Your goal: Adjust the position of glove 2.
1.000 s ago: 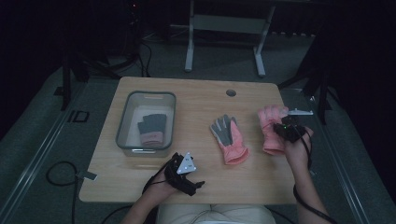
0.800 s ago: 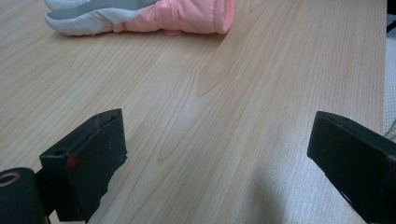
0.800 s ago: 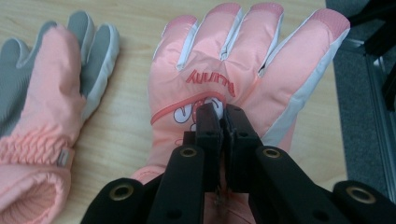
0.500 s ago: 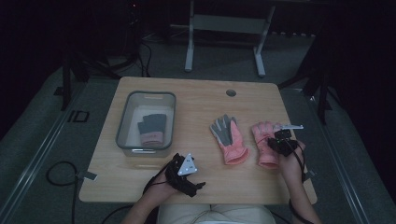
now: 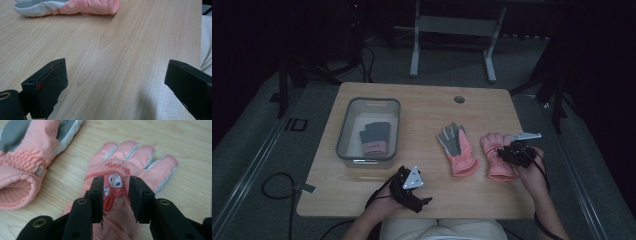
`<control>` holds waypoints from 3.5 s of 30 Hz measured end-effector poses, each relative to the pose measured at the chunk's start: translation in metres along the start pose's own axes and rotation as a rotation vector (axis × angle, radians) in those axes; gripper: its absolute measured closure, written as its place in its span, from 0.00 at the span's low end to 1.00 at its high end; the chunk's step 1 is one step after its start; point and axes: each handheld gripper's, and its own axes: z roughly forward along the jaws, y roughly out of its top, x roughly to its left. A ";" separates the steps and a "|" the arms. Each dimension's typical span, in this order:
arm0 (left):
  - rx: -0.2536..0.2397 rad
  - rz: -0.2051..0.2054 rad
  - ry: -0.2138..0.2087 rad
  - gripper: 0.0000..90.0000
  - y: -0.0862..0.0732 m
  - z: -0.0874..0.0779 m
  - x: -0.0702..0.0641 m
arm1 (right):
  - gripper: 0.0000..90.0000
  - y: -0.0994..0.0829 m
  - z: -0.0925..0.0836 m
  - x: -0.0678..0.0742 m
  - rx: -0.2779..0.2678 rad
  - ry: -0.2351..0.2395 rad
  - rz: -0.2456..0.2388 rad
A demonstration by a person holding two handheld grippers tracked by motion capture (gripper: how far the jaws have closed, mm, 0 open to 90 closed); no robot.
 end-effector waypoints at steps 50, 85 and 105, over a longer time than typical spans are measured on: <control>-0.063 -0.029 -0.007 0.05 -0.001 -0.004 0.003 | 0.96 0.115 -0.048 0.086 -0.252 0.087 -0.047; -0.073 -0.019 -0.015 0.05 0.000 -0.006 0.002 | 0.96 0.069 0.041 0.119 -0.018 0.065 0.085; -0.050 -0.038 -0.020 0.05 0.001 -0.003 0.003 | 0.62 0.084 0.008 0.115 -0.118 0.115 0.051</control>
